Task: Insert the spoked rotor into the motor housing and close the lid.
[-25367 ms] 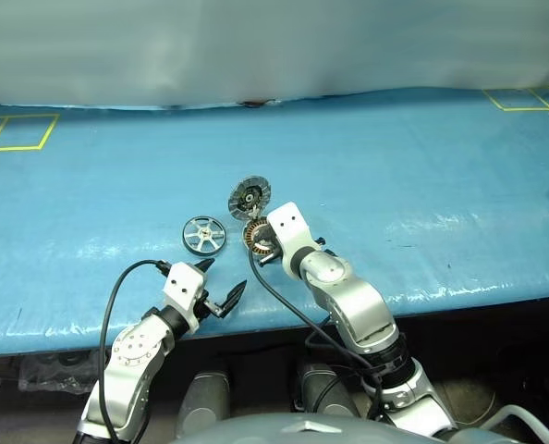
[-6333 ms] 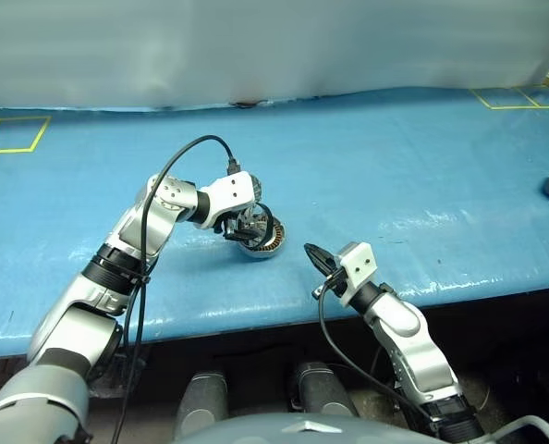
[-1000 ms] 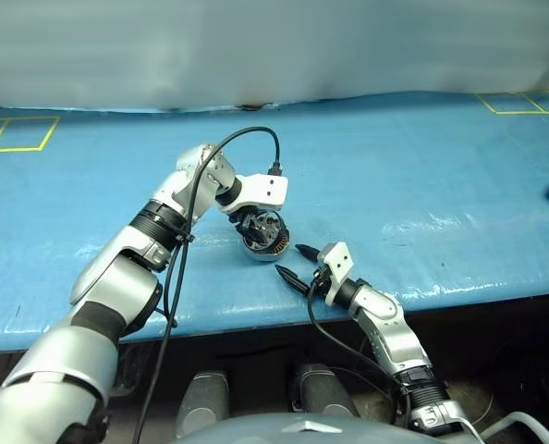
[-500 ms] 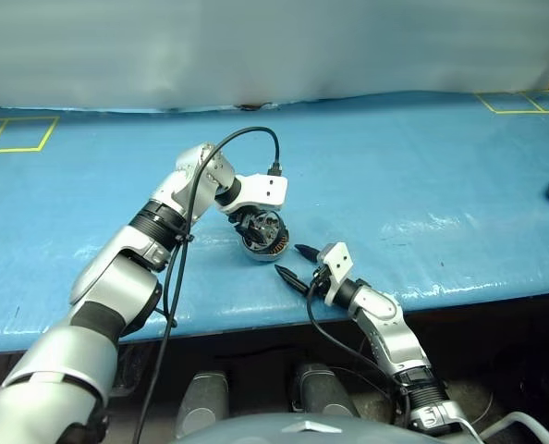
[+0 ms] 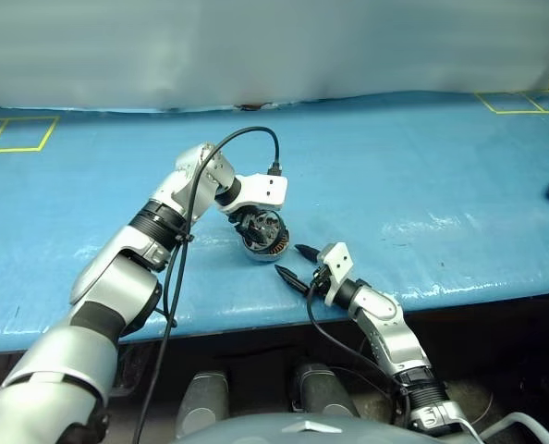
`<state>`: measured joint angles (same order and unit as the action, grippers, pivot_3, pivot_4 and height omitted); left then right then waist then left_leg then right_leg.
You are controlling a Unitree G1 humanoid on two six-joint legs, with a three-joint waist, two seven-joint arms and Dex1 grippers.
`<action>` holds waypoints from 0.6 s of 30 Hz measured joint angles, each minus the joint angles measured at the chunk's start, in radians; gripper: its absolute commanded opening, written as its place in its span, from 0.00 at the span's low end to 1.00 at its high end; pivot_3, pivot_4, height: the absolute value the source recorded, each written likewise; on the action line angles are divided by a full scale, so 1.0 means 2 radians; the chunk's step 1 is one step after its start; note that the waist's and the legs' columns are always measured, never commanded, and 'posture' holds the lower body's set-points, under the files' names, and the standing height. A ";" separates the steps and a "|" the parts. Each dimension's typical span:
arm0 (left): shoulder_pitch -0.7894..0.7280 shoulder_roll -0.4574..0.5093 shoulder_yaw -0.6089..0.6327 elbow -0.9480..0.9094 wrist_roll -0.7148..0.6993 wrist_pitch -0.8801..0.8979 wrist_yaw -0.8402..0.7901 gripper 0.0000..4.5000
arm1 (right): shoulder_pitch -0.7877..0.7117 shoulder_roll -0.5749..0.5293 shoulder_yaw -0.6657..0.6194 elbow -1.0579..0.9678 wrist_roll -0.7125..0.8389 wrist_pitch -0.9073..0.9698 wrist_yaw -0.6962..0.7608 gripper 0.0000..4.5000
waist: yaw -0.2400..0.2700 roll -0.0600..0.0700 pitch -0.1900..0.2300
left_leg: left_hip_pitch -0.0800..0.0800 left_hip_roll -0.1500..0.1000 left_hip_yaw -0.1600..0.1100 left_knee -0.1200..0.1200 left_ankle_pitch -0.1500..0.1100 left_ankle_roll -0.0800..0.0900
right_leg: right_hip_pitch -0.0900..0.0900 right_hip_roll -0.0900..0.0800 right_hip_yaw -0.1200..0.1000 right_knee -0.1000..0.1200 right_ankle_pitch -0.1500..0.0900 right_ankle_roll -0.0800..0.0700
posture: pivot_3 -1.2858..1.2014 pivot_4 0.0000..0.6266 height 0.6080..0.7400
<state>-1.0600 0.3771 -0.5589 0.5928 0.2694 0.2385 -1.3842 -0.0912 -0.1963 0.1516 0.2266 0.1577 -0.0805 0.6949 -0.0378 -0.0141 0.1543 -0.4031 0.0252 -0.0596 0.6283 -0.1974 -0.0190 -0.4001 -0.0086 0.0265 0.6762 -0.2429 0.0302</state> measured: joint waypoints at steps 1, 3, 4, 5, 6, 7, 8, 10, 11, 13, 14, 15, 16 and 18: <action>0.000 0.000 0.000 0.000 -0.002 0.001 0.000 0.76 | 0.000 0.000 0.000 0.000 0.000 0.000 0.000 0.84 | 0.000 0.000 0.000 | 0.000 0.000 0.000 0.000 0.000 0.000 | 0.000 0.000 0.000 0.000 0.000 0.000 | 0.52 0.24 1.00; 0.000 0.000 0.000 -0.001 -0.003 0.004 0.000 0.76 | 0.000 0.000 0.000 0.000 0.000 0.000 0.000 0.84 | 0.000 0.000 0.000 | 0.000 0.000 0.000 0.000 0.000 0.000 | 0.000 0.000 0.000 0.000 0.000 0.000 | 0.52 0.24 1.00; 0.000 -0.001 0.000 -0.001 -0.004 0.006 0.000 0.76 | 0.000 0.000 0.000 0.000 0.000 0.000 0.000 0.84 | 0.000 0.000 0.000 | 0.000 0.000 0.000 0.000 0.000 0.000 | 0.000 0.000 0.000 0.000 0.000 0.000 | 0.52 0.24 1.00; 0.000 -0.001 0.001 -0.002 -0.005 0.008 0.000 0.76 | 0.000 0.000 0.000 0.000 -0.001 0.000 0.000 0.84 | 0.000 0.000 0.000 | 0.000 0.000 0.000 0.000 0.000 0.000 | 0.000 0.000 0.000 0.000 0.000 0.000 | 0.52 0.24 1.00; 0.000 -0.001 0.002 -0.002 -0.007 0.009 0.000 0.76 | 0.000 0.000 0.000 0.000 -0.001 0.000 0.000 0.84 | 0.000 0.000 0.000 | 0.000 0.000 0.000 0.000 0.000 0.000 | 0.000 0.000 0.000 0.000 0.000 0.000 | 0.52 0.24 1.00; 0.000 -0.002 0.005 -0.003 -0.009 0.010 0.000 0.76 | 0.000 0.000 0.000 0.000 -0.002 0.000 0.000 0.84 | 0.000 0.000 0.000 | 0.000 0.000 0.000 0.000 0.000 0.000 | 0.000 0.000 0.000 0.000 0.000 0.000 | 0.52 0.24 1.00; 0.000 -0.004 0.010 -0.004 -0.013 0.011 0.001 0.76 | 0.000 0.000 0.000 0.000 -0.002 0.000 0.000 0.84 | 0.000 0.000 0.000 | 0.000 0.000 0.000 0.000 0.000 0.000 | 0.000 0.000 0.000 0.000 0.000 0.000 | 0.52 0.24 1.00; -0.003 -0.011 0.020 -0.006 -0.025 0.019 0.004 0.76 | -0.001 0.000 0.000 0.000 -0.002 0.000 0.000 0.84 | 0.000 0.000 0.000 | 0.000 0.000 0.000 0.000 0.000 0.000 | 0.000 0.000 0.000 0.000 0.000 0.000 | 0.52 0.24 1.00; -0.008 -0.011 0.021 -0.008 -0.027 0.021 0.004 0.76 | -0.001 0.000 0.000 0.000 -0.002 0.000 0.000 0.84 | 0.000 0.000 0.000 | 0.000 0.000 0.000 0.000 0.000 0.000 | 0.000 0.000 0.000 0.000 0.000 0.000 | 0.52 0.24 1.00; -0.018 -0.011 0.030 -0.015 -0.030 0.024 0.005 0.76 | -0.001 0.000 0.000 0.000 -0.002 0.000 0.000 0.84 | -0.001 0.000 0.000 | 0.000 0.000 0.000 0.000 0.000 0.000 | 0.000 0.000 0.000 0.000 0.000 0.000 | 0.52 0.24 1.00; -0.021 -0.011 0.034 -0.017 -0.032 0.027 0.005 0.76 | -0.001 0.000 0.000 0.000 -0.003 0.000 0.001 0.84 | -0.001 0.000 0.000 | 0.000 0.000 0.000 0.000 0.000 0.000 | 0.000 0.000 0.000 0.000 0.000 0.000 | 0.52 0.24 1.00; -0.024 -0.010 0.038 -0.021 -0.037 0.029 0.005 0.76 | -0.001 0.000 0.000 0.000 -0.003 0.000 0.001 0.84 | -0.001 0.000 0.000 | 0.000 0.000 0.000 -0.001 0.000 0.000 | 0.000 0.000 0.000 0.000 0.000 0.000 | 0.52 0.24 1.00; -0.025 -0.008 0.040 -0.025 -0.039 0.029 0.004 0.76 | -0.002 0.000 0.000 0.000 -0.003 0.001 0.001 0.84 | -0.001 0.000 0.000 | 0.000 0.000 0.000 -0.001 0.000 0.000 | 0.000 0.000 0.000 0.000 0.000 0.000 | 0.52 0.24 1.00; -0.026 -0.002 0.040 -0.034 -0.040 0.029 0.002 0.76 | -0.002 0.000 0.001 0.000 -0.003 0.001 0.001 0.84 | -0.002 0.000 0.000 | 0.000 0.000 0.000 -0.001 0.000 0.000 | 0.000 0.000 0.000 0.000 0.000 0.000 | 0.52 0.24 1.00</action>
<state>-1.1111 0.3730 -0.4799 0.5257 0.1884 0.2974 -1.3806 -0.0957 -0.1956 0.1532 0.2267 0.1509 -0.0784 0.6976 -0.0417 -0.0145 0.1549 -0.4026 0.0255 -0.0596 0.6270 -0.1975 -0.0190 -0.4003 -0.0083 0.0265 0.6762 -0.2428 0.0303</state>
